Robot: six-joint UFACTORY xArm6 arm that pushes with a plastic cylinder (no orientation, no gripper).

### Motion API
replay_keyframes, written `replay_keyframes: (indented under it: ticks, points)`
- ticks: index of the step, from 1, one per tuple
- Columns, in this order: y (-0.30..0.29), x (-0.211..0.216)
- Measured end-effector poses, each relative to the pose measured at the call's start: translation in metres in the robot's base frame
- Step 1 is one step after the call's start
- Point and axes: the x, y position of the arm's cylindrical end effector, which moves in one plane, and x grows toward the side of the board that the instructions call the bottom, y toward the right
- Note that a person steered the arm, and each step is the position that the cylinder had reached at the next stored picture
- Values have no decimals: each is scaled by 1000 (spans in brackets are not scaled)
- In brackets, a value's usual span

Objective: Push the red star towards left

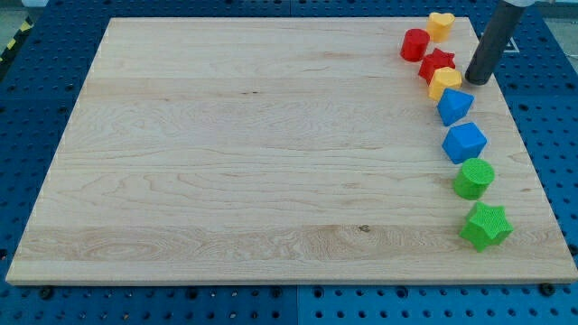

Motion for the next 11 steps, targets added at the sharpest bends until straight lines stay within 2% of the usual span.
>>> replay_keyframes:
  ticks: [4,5,8,9,11]
  points:
    - [-3,-15]
    - [-20,-15]
    - [-120,-15]
    - [-128,-15]
    - [-74,-15]
